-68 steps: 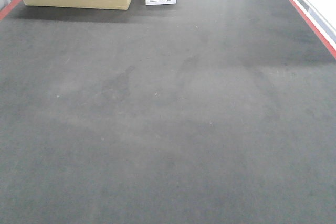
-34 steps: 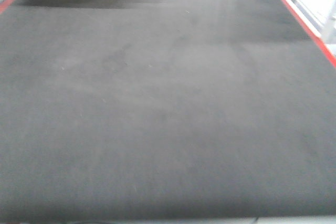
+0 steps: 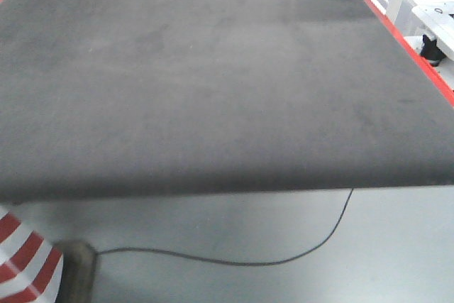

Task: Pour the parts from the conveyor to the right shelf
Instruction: 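Turn away from the conveyor holding the block in the right gripper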

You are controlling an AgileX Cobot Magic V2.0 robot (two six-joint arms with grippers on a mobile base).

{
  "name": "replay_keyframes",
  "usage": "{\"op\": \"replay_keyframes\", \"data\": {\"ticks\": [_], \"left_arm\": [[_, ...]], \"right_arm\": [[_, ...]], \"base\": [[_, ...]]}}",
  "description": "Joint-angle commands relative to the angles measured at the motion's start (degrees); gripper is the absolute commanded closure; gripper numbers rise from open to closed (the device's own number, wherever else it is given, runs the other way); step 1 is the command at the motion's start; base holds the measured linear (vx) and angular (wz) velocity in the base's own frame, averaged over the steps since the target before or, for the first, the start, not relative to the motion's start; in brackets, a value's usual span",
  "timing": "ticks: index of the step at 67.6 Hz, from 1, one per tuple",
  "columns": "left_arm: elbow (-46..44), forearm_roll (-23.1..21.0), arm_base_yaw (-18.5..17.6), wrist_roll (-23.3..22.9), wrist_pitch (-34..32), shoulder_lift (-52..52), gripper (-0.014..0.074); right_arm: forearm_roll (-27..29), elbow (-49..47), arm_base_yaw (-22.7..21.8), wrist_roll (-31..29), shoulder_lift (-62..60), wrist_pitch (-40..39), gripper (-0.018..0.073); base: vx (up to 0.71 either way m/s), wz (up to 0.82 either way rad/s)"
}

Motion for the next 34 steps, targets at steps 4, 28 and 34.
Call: {"op": "replay_keyframes", "data": {"ticks": [4,28,34], "left_arm": [[1.6,-0.4,-0.1,0.0,-4.1,-0.6,0.0603],[1.6,-0.4,-0.1,0.0,-4.1,-0.6,0.0603],[1.6,-0.4,-0.1,0.0,-4.1,-0.6,0.0603]], "right_arm": [[-0.3,-1.5,-0.2,-0.4,0.6,-4.5,0.0523],[-0.3,-1.5,-0.2,-0.4,0.6,-4.5,0.0523],[-0.3,-1.5,-0.2,-0.4,0.6,-4.5,0.0523]], "base": [[-0.4,0.1],[-0.37,0.13],[-0.33,0.06]]}}
